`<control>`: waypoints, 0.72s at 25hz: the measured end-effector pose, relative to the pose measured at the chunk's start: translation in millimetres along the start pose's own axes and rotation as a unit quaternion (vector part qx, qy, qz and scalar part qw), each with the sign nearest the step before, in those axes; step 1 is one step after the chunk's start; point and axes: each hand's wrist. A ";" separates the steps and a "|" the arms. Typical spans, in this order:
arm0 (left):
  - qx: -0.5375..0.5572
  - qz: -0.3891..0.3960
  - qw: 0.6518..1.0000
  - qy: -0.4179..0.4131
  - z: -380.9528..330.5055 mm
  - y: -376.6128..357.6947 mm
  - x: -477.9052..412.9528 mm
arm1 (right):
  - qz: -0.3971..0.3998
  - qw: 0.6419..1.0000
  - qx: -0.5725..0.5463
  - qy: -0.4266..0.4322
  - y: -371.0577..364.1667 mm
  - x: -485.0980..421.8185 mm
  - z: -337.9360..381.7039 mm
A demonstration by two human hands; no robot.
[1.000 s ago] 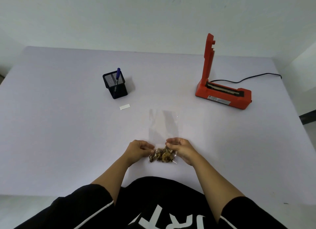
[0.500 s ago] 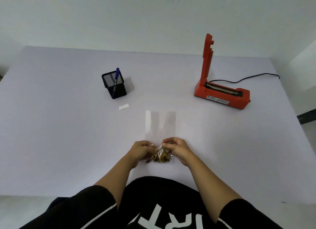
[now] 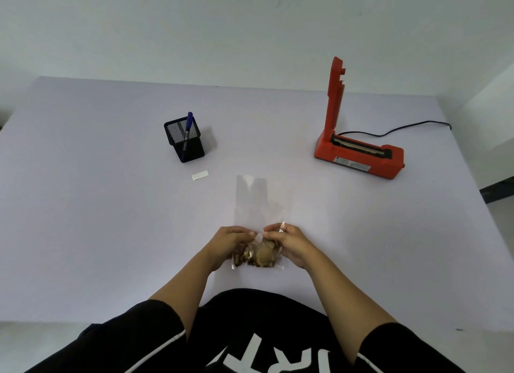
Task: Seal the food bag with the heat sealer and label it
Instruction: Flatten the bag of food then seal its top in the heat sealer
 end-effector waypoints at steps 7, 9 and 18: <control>-0.021 -0.020 0.999 -0.035 -7.9 -2.0 9.2 | -0.040 0.997 0.039 0.057 1.0 6.5 3.6; 0.018 -0.041 0.997 -0.057 -8.8 -4.9 11.3 | -0.060 0.992 0.050 0.099 0.7 5.1 -0.8; -0.053 -0.010 0.995 -0.087 -15.4 -0.9 14.0 | -0.021 0.983 0.110 0.146 5.8 6.2 6.2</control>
Point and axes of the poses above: each hand's wrist, its own x-axis away from the middle knuckle, its own y-axis out of the back of the hand, z = x × y, and after that the axes turned 2 degrees about -y, right-handed
